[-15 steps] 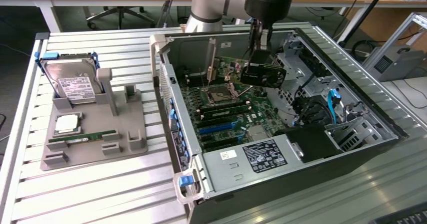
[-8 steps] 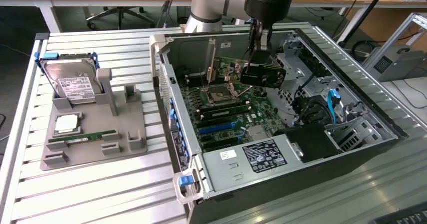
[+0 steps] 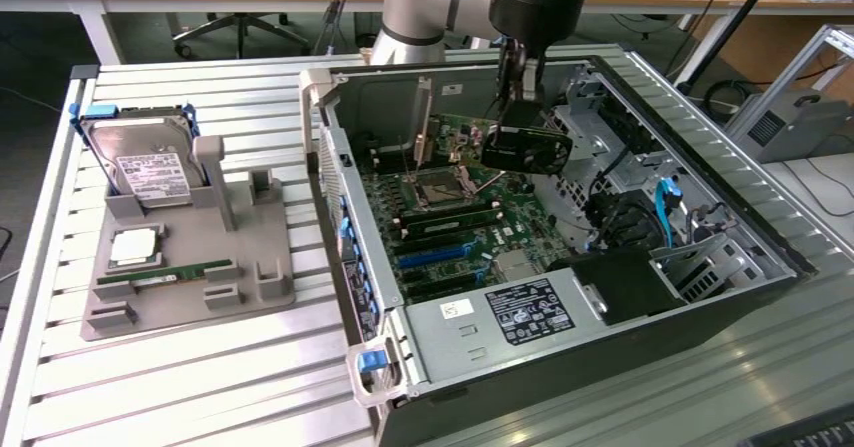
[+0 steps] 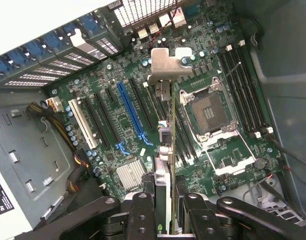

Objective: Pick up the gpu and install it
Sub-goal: 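Insert the gpu into the slot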

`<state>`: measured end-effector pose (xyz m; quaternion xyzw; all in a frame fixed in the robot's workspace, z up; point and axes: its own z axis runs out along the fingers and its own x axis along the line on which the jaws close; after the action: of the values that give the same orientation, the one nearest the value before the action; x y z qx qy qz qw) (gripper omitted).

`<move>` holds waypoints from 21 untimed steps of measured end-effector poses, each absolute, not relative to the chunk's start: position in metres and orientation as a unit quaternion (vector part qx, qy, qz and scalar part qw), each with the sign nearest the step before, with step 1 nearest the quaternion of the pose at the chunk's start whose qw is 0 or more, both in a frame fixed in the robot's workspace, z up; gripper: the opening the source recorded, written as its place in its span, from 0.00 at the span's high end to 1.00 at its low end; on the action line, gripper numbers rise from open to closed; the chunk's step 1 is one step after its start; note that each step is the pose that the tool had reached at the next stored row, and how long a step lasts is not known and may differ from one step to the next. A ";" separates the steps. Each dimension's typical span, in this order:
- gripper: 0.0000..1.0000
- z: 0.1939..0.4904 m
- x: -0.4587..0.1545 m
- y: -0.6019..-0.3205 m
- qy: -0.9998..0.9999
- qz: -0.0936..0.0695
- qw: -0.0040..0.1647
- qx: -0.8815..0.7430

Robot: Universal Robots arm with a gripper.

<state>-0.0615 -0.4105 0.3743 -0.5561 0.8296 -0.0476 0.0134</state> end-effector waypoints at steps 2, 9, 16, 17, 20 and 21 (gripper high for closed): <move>0.73 0.374 -0.061 -0.410 0.829 -0.048 0.013 -0.557; 0.73 0.374 -0.061 -0.410 0.826 -0.048 0.014 -0.562; 0.73 0.374 -0.061 -0.410 0.823 -0.048 0.014 -0.567; 0.73 0.374 -0.061 -0.410 0.822 -0.048 0.014 -0.567; 0.73 0.374 -0.061 -0.410 0.820 -0.048 0.014 -0.570; 0.73 0.374 -0.061 -0.410 0.820 -0.048 0.014 -0.571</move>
<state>-0.0615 -0.4105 0.3736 -0.5706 0.8197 -0.0482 0.0137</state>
